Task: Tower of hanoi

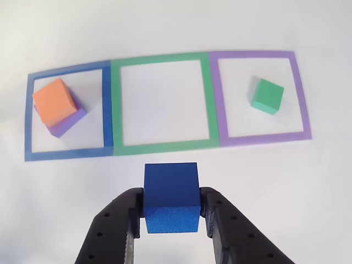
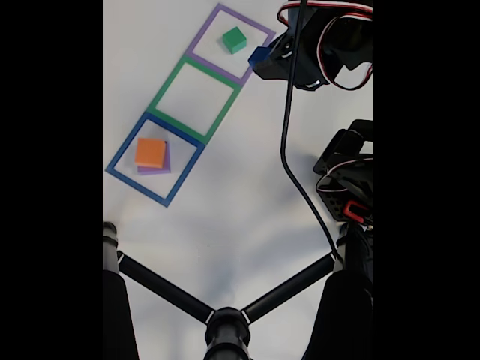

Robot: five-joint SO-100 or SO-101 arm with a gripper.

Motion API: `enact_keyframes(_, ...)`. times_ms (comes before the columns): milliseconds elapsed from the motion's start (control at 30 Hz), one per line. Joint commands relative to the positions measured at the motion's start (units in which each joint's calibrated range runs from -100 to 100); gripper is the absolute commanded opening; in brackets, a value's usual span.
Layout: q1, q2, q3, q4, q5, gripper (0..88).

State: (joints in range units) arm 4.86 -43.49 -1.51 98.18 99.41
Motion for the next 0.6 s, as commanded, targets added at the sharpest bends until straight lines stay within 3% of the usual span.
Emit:
enact_keyframes(0, -2.5, -0.4, -2.5, 1.5, 0.6, 0.0)
enact_keyframes(233, -3.1, -2.4, 5.3, -2.8, 0.6, 0.0)
enact_keyframes(567, -2.4, -10.8, 42.3, -33.6, 0.6, 0.0)
